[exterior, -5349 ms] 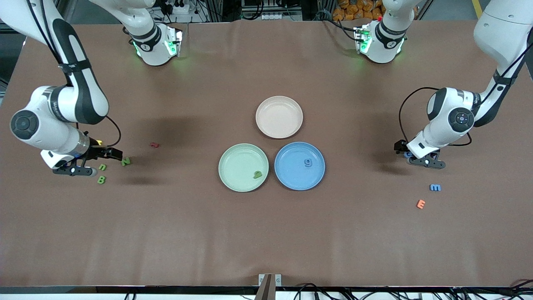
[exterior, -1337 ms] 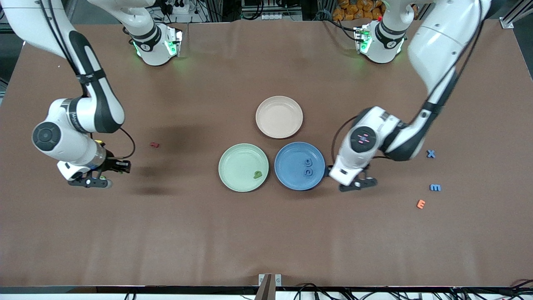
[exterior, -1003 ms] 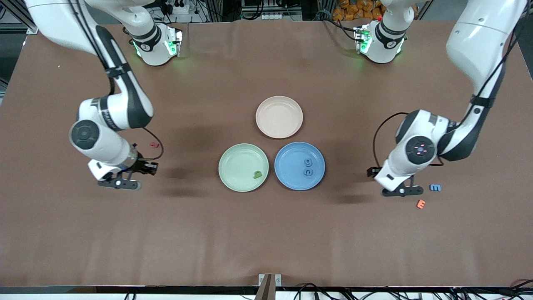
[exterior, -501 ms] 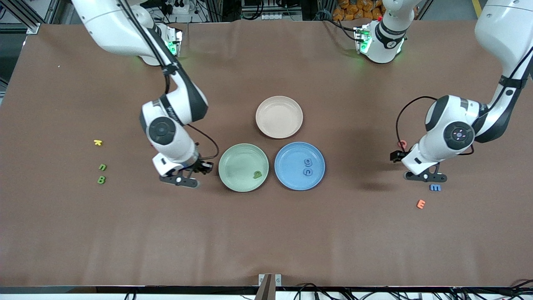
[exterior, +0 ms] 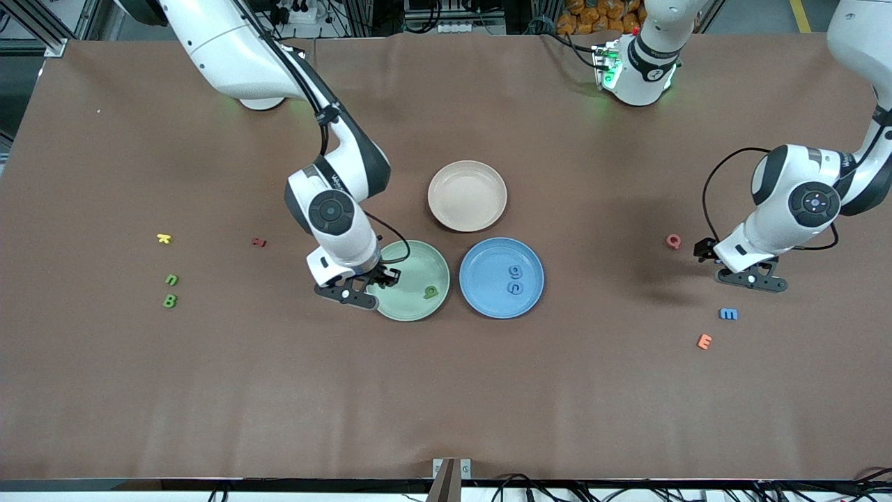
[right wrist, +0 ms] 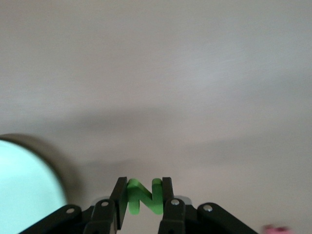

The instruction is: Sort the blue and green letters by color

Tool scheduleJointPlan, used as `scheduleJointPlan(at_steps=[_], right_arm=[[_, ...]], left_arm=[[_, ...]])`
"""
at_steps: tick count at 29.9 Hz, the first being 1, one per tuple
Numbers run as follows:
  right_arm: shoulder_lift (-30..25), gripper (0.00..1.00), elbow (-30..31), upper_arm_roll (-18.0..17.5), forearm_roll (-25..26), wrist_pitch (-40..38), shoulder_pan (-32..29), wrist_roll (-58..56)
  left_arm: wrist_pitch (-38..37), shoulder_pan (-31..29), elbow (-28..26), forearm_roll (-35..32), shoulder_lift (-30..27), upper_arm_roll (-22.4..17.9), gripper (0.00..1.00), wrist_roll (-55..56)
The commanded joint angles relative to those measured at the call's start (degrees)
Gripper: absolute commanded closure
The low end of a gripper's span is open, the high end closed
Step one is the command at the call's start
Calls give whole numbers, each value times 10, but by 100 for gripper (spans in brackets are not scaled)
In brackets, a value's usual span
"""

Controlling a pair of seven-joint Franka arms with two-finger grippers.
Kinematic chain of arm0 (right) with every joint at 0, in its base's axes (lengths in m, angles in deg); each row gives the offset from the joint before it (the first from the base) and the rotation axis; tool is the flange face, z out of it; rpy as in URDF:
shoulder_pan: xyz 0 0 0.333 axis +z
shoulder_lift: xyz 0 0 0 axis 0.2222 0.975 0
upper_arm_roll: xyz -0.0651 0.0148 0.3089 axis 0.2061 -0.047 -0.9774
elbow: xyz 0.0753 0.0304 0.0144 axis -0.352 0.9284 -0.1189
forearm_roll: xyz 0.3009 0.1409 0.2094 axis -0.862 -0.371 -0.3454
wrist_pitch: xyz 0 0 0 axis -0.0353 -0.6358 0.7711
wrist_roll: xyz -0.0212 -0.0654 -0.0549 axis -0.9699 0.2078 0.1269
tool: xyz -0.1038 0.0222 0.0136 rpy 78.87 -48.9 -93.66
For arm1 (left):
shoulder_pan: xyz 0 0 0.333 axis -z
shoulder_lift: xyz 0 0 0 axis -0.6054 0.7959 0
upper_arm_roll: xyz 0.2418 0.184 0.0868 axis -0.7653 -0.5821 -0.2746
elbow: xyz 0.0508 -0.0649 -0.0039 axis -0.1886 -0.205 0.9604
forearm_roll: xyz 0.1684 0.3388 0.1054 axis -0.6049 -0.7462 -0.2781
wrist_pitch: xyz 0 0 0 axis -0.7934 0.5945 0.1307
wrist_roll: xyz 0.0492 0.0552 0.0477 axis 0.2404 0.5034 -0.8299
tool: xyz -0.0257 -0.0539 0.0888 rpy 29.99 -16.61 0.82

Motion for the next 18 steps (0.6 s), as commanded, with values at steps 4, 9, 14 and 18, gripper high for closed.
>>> scheduleJointPlan(at_steps=[4, 9, 14, 18], right_arm=[[16, 95, -28, 2, -6, -8, 22, 40], [18, 12, -31, 2, -5, -8, 29, 76], [19, 0, -30, 2, 3, -5, 29, 79], [18, 0, -31, 2, 5, -5, 28, 76]], left_arm=[[47, -58, -15, -40, 24, 9, 0, -9], [51, -63, -15, -40, 32, 9, 0, -5], [51, -63, -15, -39, 37, 8, 0, 7], [51, -63, -15, -39, 41, 8, 0, 22]])
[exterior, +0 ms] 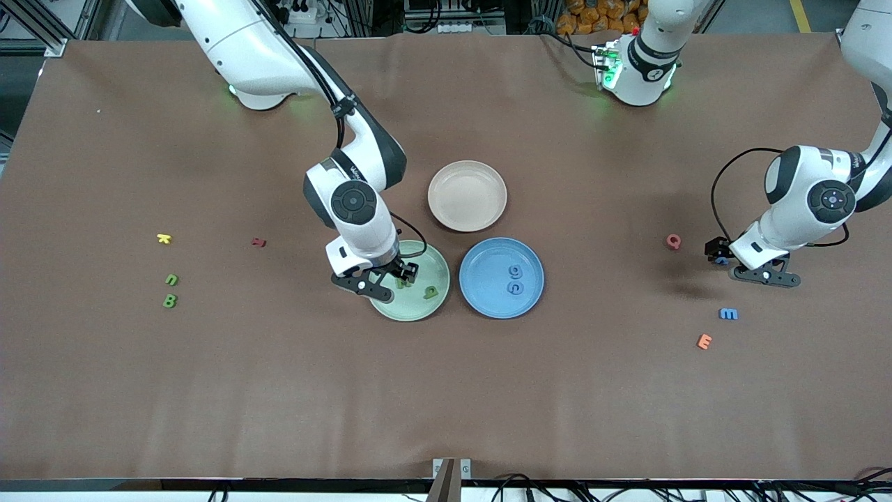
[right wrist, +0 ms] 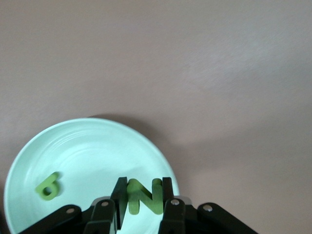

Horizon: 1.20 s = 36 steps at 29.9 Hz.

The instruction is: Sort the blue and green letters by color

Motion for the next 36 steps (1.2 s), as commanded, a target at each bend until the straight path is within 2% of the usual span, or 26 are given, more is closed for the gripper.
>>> scheduleJointPlan(at_steps=[1, 11, 24, 30, 36], right_arm=[[7, 0, -17, 2, 18, -8, -11, -11], [4, 0, -11, -4, 21, -12, -76, -101], [3, 0, 2, -16, 21, -12, -226, -255], [1, 0, 9, -16, 23, -11, -272, -311], [-5, 0, 32, -17, 66, -10, -322, -377]], left_arm=[[7, -6, -9, -14, 7, 7, 0, 37], [8, -7, -16, -14, 7, 5, 0, 39], [10, -22, -25, -14, 9, 3, 0, 39], [11, -35, -25, -15, 20, 4, 0, 39], [11, -35, -25, -14, 20, 4, 0, 39]])
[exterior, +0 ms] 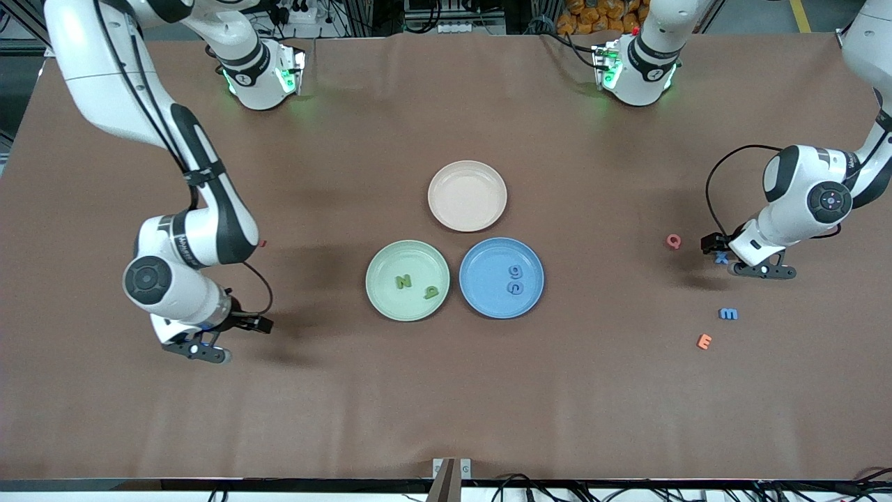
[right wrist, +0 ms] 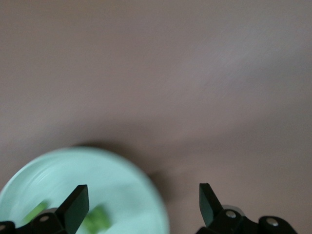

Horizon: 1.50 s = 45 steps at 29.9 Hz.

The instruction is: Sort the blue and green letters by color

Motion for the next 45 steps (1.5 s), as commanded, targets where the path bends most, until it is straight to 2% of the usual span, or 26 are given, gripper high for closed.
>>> scheduleJointPlan(at_steps=[1, 3, 10, 16, 18, 22, 30, 34, 40, 45], right_arm=[[-10, 0, 31, -17, 50, 3, -51, -54], [-19, 0, 46, -26, 72, 5, -73, -69], [-48, 0, 87, -40, 138, 6, -142, -124], [-57, 0, 94, -41, 140, 9, -185, -191], [-57, 0, 94, -41, 140, 14, -188, -205], [-56, 0, 95, -41, 140, 25, -193, -208], [-57, 0, 149, -41, 134, 118, -212, -208], [-57, 0, 183, -42, 133, 166, -224, -208], [-58, 0, 201, -45, 133, 185, -236, -208], [-61, 0, 209, -56, 133, 191, -246, -208]], left_arm=[[11, -7, -5, -15, 0, 5, 0, 14], [10, -7, -6, -15, 0, 5, 0, 14], [10, -7, -6, -15, 0, 4, 48, 15], [10, -7, -6, -14, 0, 4, 70, 20], [10, -6, -5, -15, 0, 4, 79, 23], [10, -4, -3, -15, 0, 4, 91, 26], [8, -2, 4, -15, -12, 14, 94, 27], [4, -2, 15, -14, -17, 42, 94, 41], [-33, 6, 48, -5, -14, 91, 94, 90], [-59, 55, 87, 19, -10, 96, 94, 131]])
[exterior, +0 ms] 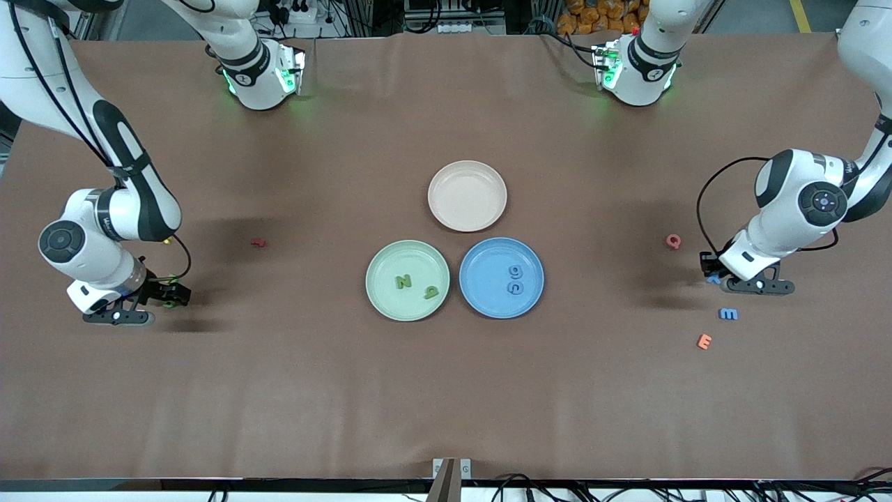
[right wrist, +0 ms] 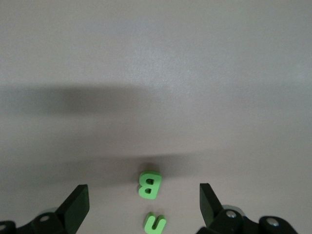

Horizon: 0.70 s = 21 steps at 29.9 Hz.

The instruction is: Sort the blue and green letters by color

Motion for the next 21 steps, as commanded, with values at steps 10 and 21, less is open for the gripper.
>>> scheduleJointPlan(at_steps=[10, 21], right_arm=[[-21, 0, 45, -42, 7, 32, -47, 0], [-21, 0, 60, -47, 8, 49, -63, -2]], left_arm=[[-33, 145, 102, 66, 24, 3, 94, 160], [-33, 252, 130, 68, 45, 0, 94, 307]])
